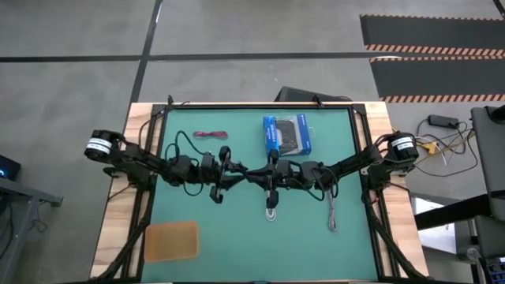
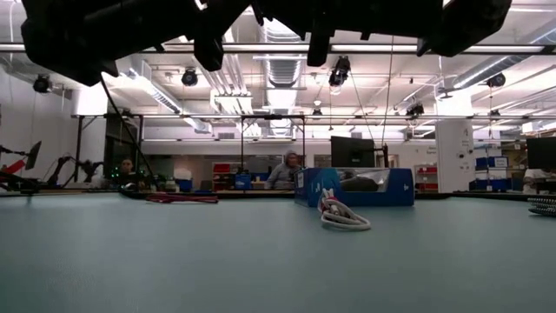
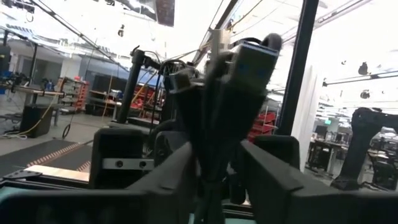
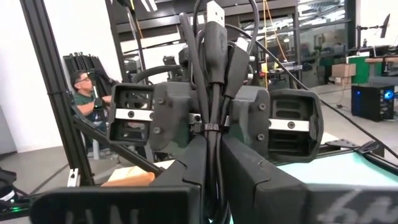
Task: Pick and place USB-C Cables
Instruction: Put the black charger cable into the orange bin
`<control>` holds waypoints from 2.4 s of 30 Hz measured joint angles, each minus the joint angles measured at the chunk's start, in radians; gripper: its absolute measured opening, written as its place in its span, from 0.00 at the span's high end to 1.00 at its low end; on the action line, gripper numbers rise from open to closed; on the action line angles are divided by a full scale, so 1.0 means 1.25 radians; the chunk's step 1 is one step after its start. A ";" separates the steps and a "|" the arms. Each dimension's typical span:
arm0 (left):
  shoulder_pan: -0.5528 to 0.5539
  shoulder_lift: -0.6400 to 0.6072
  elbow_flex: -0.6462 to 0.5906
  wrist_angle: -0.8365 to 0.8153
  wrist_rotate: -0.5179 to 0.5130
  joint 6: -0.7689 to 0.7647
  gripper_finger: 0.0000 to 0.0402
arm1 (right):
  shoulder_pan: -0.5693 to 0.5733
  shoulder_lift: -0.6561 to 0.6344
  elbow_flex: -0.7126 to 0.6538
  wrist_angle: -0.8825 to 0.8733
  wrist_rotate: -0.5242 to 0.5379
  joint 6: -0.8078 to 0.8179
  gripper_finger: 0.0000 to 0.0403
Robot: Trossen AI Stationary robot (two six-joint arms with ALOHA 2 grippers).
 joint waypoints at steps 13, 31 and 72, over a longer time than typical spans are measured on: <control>-0.009 -0.010 -0.002 -0.024 0.002 -0.076 0.96 | 0.000 -0.031 0.000 -0.076 0.000 0.009 0.61; -0.106 -0.248 0.185 -1.122 0.015 -0.455 0.97 | -0.002 -0.426 0.000 -0.792 0.002 -0.008 0.56; -0.537 0.068 0.553 -2.096 0.124 -0.483 0.97 | -0.002 -0.389 -0.001 -0.795 0.167 -0.112 0.65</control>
